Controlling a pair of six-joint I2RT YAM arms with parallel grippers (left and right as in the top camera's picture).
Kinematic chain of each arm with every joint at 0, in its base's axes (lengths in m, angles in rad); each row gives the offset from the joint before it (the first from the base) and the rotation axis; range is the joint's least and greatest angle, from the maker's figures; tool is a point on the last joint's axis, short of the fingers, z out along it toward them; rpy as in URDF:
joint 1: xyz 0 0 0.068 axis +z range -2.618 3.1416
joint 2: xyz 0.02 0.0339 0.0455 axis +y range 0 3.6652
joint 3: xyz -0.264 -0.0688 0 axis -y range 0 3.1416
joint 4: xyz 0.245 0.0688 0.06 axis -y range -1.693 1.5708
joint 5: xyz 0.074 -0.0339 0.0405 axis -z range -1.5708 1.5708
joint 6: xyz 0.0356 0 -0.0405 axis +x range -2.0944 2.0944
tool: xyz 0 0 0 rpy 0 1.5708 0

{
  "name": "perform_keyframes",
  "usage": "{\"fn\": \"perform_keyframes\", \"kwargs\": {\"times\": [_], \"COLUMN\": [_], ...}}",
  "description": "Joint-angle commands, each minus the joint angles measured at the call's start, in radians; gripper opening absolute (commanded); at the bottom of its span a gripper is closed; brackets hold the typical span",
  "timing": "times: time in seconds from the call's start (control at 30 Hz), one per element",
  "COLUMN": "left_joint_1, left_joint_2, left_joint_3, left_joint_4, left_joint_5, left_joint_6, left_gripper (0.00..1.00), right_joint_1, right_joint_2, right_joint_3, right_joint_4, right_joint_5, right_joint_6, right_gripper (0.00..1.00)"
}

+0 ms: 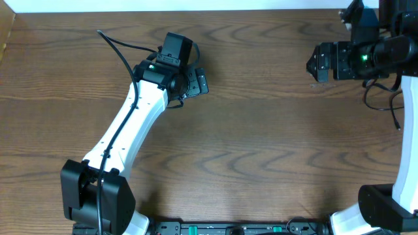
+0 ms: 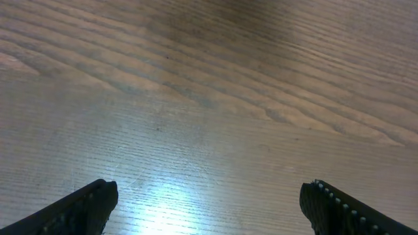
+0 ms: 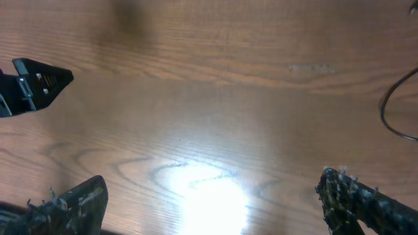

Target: Untangle cables

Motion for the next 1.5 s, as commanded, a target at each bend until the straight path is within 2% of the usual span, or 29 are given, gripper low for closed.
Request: {"fn": "perform_keyframes", "kwargs": {"times": [0.0,0.2,0.33,0.5,0.9,1.13,1.47], "left_joint_1": [0.002,0.002,0.002,0.002,0.002,0.002,0.002], "left_joint_2": [-0.012,-0.012,-0.012,-0.012,-0.012,-0.012,-0.012], "left_joint_3": [0.013,0.013,0.013,0.013,0.013,0.013,0.013], "left_joint_4": [-0.004,-0.004,-0.004,-0.004,-0.004,-0.004,-0.004], "left_joint_5": [-0.013,-0.013,-0.013,-0.013,-0.013,-0.013,-0.013], "left_joint_6": [-0.001,-0.001,0.0,-0.001,-0.001,-0.001,-0.001], "left_gripper": [0.94,0.94,0.94,0.94,0.94,0.94,0.94], "right_joint_1": [0.034,0.084,0.082,0.072,-0.048,-0.103,-0.103], "right_joint_2": [0.0,-0.035,-0.121,-0.293,-0.747,-1.03,-1.413], "right_joint_3": [-0.005,-0.035,-0.134,-0.412,-1.047,-1.387,-1.865], "right_joint_4": [-0.004,0.006,0.141,0.423,0.909,1.145,1.456], "right_joint_5": [-0.016,0.095,0.104,0.114,0.18,0.291,0.205], "right_joint_6": [-0.007,-0.042,-0.043,-0.047,-0.073,-0.075,-0.146], "right_gripper": [0.99,0.99,0.99,0.99,0.99,0.99,0.99]}}
